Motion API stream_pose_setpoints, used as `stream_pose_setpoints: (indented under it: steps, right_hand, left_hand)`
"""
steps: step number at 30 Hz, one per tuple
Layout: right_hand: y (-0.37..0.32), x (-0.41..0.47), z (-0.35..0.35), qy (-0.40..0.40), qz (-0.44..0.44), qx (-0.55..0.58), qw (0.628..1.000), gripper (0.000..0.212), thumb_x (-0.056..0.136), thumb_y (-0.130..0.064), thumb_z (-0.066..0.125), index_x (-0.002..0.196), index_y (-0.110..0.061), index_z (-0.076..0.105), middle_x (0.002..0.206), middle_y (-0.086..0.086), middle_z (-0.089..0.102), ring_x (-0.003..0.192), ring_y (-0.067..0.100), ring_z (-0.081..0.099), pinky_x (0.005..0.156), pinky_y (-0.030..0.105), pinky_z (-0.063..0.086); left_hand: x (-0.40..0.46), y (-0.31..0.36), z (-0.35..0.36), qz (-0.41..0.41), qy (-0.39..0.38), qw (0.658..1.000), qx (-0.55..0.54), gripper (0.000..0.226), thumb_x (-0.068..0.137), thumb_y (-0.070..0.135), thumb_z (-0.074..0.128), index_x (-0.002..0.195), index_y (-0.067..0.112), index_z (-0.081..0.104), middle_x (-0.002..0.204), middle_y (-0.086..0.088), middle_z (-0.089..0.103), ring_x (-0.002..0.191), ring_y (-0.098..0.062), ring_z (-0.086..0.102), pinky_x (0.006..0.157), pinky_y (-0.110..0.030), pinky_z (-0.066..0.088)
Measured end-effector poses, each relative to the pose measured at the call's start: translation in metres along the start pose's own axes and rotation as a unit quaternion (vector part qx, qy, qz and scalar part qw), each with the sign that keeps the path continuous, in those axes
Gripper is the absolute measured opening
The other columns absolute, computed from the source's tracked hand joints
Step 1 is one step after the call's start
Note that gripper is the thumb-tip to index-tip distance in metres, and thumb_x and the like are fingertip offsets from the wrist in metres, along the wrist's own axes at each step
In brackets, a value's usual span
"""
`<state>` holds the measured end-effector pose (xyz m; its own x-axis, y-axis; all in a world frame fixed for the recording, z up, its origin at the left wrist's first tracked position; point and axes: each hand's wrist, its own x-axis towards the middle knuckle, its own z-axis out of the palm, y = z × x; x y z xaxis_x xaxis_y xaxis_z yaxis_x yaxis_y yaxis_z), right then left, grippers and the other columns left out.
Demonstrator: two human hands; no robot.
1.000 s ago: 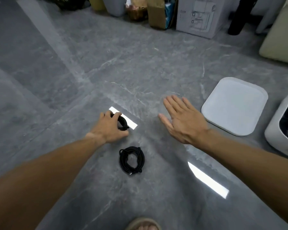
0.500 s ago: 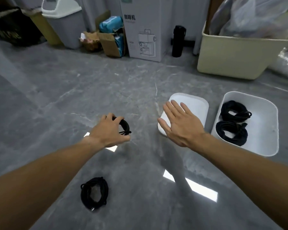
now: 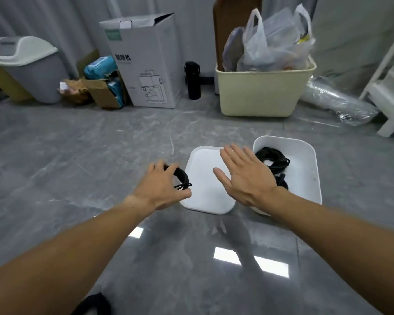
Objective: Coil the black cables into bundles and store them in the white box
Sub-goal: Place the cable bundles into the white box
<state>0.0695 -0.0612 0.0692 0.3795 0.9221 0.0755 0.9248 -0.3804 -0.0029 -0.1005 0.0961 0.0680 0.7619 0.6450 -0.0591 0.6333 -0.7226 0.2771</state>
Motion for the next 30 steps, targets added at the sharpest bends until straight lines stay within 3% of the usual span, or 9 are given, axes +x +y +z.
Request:
stream_pose_setpoints:
  steps: [4,8,14,20,30]
  right_hand:
    - [0.027,-0.005,-0.003,0.007,0.031,-0.007,0.999,0.075,0.096,-0.053,0.002,0.154,-0.01,0.021,0.162,0.002,0.022,0.151,0.017,0.01,0.122,0.034,-0.001]
    - [0.06,-0.017,0.001,-0.012,0.071,-0.025,0.997,0.071,0.1,-0.052,0.006,0.155,-0.009,0.02,0.163,0.004,0.022,0.151,0.018,0.01,0.123,0.035,0.002]
    - [0.105,-0.039,0.015,-0.055,0.136,-0.025,0.989,0.069,0.104,-0.051,0.01,0.159,-0.011,0.006,0.168,0.003,0.004,0.154,0.016,-0.003,0.124,0.038,-0.004]
    - [0.131,-0.056,0.029,-0.054,0.164,-0.017,0.985,0.07,0.103,-0.051,0.009,0.159,-0.01,0.007,0.168,0.004,0.007,0.154,0.017,-0.002,0.125,0.037,-0.004]
    - [0.153,-0.07,0.056,-0.073,0.19,0.007,0.979,0.068,0.103,-0.051,0.005,0.159,-0.011,0.0,0.168,0.003,-0.001,0.154,0.016,-0.007,0.124,0.036,-0.008]
  left_hand:
    - [0.019,0.03,0.005,0.02,-0.006,1.0,-0.022,0.065,0.074,0.056,0.067,0.132,0.032,0.051,0.125,0.002,0.044,0.123,-0.023,0.035,0.101,-0.031,0.039]
    - [0.041,0.064,0.012,0.043,0.0,0.998,-0.047,0.071,0.075,0.058,0.065,0.139,0.031,0.046,0.129,0.004,0.042,0.129,-0.019,0.03,0.101,-0.028,0.036]
    - [0.071,0.124,0.028,0.097,0.0,0.995,-0.035,0.075,0.074,0.062,0.066,0.139,0.03,0.045,0.129,0.001,0.043,0.127,-0.021,0.033,0.101,-0.032,0.037]
    - [0.09,0.164,0.044,0.136,-0.024,0.99,-0.033,0.081,0.075,0.058,0.068,0.143,0.024,0.04,0.135,-0.002,0.043,0.13,-0.022,0.032,0.1,-0.032,0.034]
    - [0.128,0.221,0.079,0.119,-0.062,0.991,-0.02,0.077,0.079,0.059,0.063,0.141,0.019,0.04,0.136,-0.01,0.043,0.132,-0.029,0.031,0.104,-0.035,0.035]
